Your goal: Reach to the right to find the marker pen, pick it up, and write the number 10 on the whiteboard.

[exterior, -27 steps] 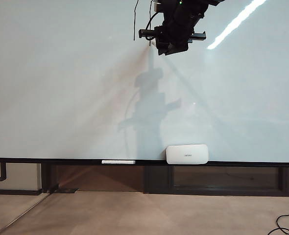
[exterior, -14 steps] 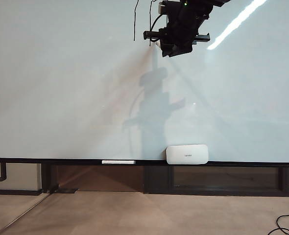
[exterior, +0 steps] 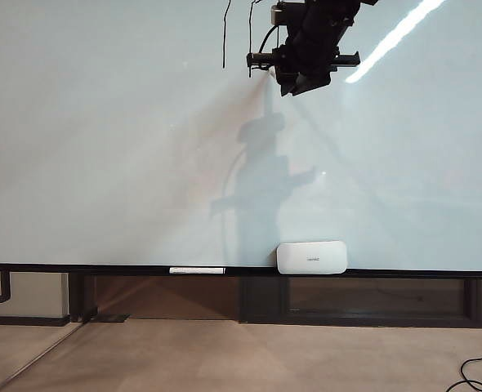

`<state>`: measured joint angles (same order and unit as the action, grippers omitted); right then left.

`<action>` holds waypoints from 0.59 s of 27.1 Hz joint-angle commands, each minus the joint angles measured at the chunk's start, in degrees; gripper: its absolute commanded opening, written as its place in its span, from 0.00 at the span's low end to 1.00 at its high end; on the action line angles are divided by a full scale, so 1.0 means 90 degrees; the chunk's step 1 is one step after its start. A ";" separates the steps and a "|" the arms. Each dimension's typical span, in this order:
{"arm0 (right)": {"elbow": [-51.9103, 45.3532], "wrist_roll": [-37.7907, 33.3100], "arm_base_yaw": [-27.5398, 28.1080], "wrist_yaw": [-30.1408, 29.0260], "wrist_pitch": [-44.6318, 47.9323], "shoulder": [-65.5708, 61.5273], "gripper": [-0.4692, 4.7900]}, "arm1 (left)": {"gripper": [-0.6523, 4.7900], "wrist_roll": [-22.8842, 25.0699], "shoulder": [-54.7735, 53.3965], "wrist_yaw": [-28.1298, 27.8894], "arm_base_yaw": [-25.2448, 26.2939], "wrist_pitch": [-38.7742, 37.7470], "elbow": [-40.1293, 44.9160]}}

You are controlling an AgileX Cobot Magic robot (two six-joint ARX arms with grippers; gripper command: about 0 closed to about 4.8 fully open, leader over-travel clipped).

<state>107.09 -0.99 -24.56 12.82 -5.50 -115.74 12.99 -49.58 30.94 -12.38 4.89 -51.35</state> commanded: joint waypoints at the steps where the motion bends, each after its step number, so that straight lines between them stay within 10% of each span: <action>1: 0.0036 -0.0051 0.0044 0.0192 0.0024 0.0107 0.08 | 0.11 -0.0066 0.0029 0.0044 -0.0005 0.0044 -0.0015; 16: 0.0024 -0.0073 0.0063 0.0233 -0.0321 0.0607 0.08 | 0.11 -0.0287 0.0041 0.0180 -0.0005 0.0046 -0.0015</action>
<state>106.96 -1.34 -23.94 14.44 -8.95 -111.33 11.51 -49.39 31.05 -12.38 4.86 -51.35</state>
